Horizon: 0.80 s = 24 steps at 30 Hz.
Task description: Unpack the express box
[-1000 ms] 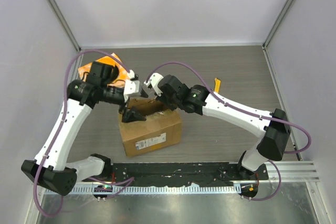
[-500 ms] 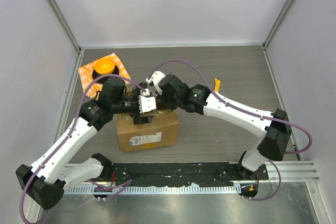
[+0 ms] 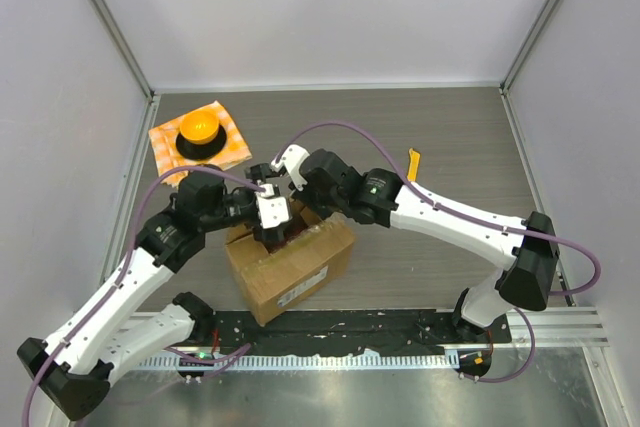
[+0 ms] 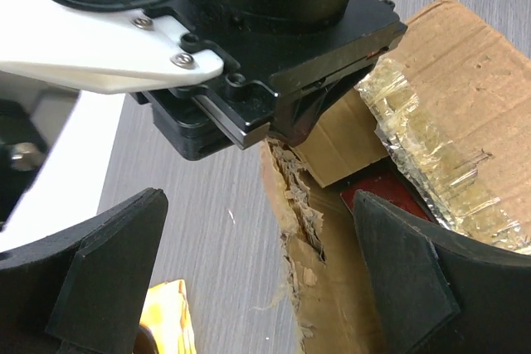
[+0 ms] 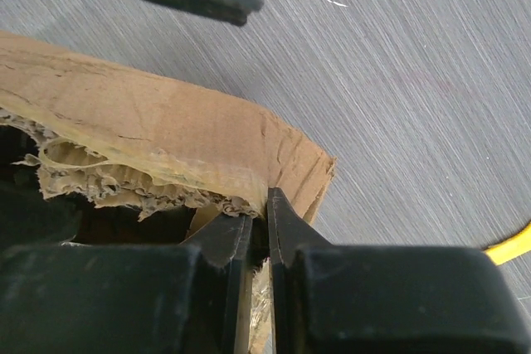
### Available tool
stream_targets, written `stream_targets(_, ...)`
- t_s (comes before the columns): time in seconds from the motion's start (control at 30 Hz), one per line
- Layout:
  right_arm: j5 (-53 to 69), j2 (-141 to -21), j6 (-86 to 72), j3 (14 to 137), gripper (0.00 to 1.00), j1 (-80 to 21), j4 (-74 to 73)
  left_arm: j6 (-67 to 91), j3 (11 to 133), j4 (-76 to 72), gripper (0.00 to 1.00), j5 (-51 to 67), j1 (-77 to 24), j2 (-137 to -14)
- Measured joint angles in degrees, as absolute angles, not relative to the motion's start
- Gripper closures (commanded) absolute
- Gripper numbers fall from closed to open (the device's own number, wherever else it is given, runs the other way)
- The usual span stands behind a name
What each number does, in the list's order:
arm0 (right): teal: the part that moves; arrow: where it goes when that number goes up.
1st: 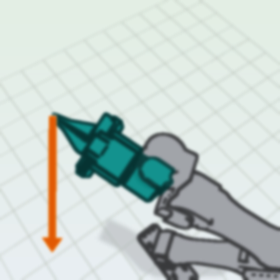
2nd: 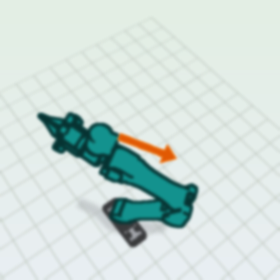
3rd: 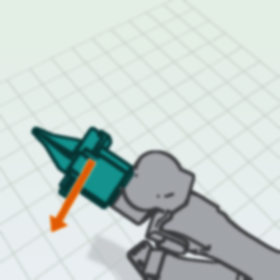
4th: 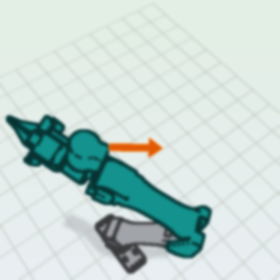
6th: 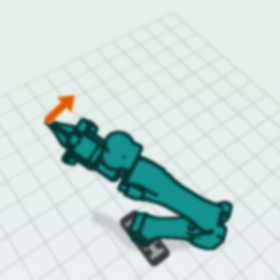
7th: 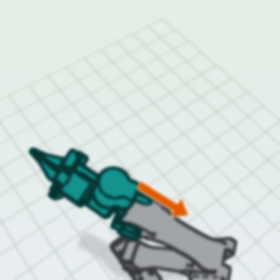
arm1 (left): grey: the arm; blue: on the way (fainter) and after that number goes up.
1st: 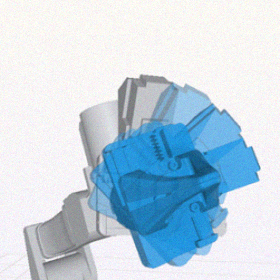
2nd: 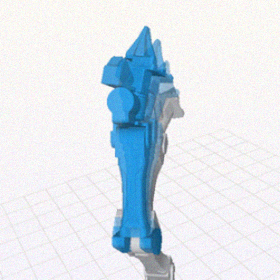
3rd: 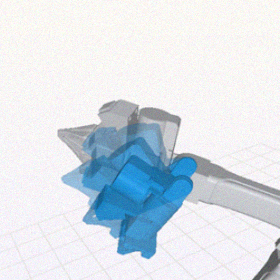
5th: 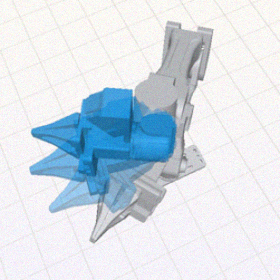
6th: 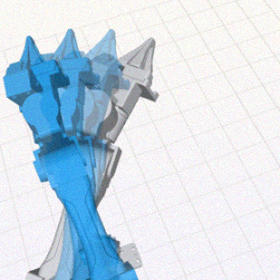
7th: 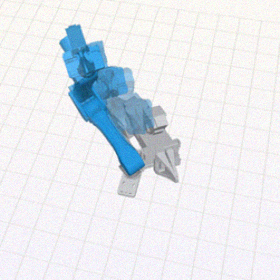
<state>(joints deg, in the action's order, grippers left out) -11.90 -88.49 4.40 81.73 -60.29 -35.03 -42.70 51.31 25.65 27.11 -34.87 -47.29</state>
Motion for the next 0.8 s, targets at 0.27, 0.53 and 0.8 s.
stream_targets(0.27,-12.23,-88.49,4.12,81.76,0.99,-59.99,-35.53,-43.38,51.09,26.30,0.00,25.93,-34.85,-51.13)
stream_targets(0.53,-14.48,-88.58,1.74,83.42,0.99,-60.47,-38.81,-42.44,50.35,22.39,0.00,22.20,-36.16,-54.08)
stream_targets(0.8,-15.22,-89.41,-1.87,88.14,0.99,-61.58,-45.30,-41.85,48.77,15.81,0.21,20.51,-36.97,-54.50)
